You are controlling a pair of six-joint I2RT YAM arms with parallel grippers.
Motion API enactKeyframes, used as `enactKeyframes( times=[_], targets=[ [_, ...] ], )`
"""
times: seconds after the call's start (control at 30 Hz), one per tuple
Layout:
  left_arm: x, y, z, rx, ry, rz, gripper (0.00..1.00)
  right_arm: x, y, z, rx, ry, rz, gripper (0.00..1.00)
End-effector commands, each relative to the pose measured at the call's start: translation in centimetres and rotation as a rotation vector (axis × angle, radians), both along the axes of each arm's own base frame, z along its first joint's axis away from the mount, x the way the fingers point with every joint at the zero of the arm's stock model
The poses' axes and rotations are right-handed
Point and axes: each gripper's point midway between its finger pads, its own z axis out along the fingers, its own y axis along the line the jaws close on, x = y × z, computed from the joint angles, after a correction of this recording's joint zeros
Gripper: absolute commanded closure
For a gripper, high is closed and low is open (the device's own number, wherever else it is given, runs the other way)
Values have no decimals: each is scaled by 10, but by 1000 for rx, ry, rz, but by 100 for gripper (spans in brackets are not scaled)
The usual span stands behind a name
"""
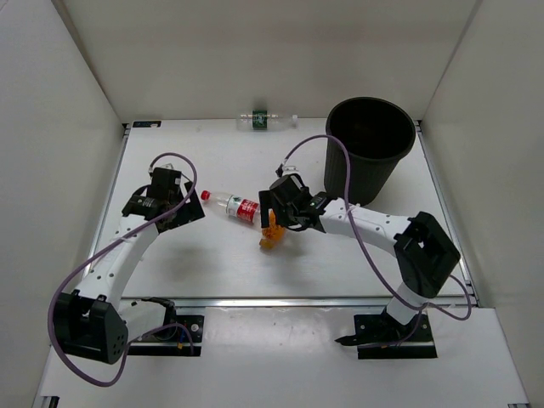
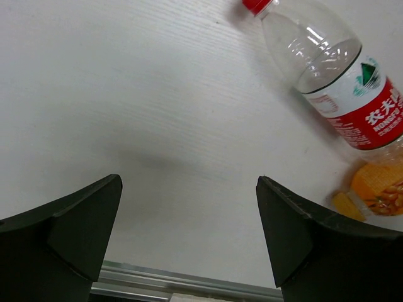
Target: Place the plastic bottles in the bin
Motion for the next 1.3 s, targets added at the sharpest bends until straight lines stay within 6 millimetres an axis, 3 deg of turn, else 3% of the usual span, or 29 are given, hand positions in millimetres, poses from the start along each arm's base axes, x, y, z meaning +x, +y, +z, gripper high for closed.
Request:
enactKeyframes(
  times=[0.0,0.1,0.3,0.37,0.43,0.5,0.57,0.6,0.7,0.87,1.0,1.1,1.13,1.2,1.27],
  targets=[
    [-11,8,3,22,-4,7,1,14,16,1,152,-37,-113,1],
    [-15,4,2,14,1,-4,1,17,9,-22,145,-22,-169,2],
    [-16,0,-2,-7,8,-13,1,21,5,-50,138,4,-197,17],
    [-16,-3,-4,-11,17,-29,1,22,11,-46,180,4,-184,36],
    [-15,-7,-3,-17,10,-38,1,19,5,-49,182,21,-190,38],
    [-12,-8,-2,-21,3,-40,1,24,2,-35,152,-45,-188,42],
    [-14,-7,-4,-24,4,-41,1,26,-4,-11,132,-107,-187,53],
    [-10,-8,-2,-28,-5,-39,2,29,-9,-4,111,-140,-182,54],
    [-9,-9,-3,-38,-22,-37,2,40,-24,52,109,-267,-167,62],
    [-8,-17,-10,-96,-39,-42,2,55,-49,172,138,-511,-93,67],
    [-4,-31,-14,-131,-50,-85,2,67,-95,249,77,-699,-168,69],
    [4,-42,-15,-170,-49,-87,1,83,-153,275,4,-790,-298,69],
    [10,-48,-13,-185,-56,-84,1,85,-163,278,-7,-803,-312,69],
    [18,-62,-7,-193,-71,-102,1,102,-206,285,-8,-808,-386,69],
    [26,-74,-3,-204,-74,-104,1,115,-230,279,7,-781,-421,70]
  ],
)
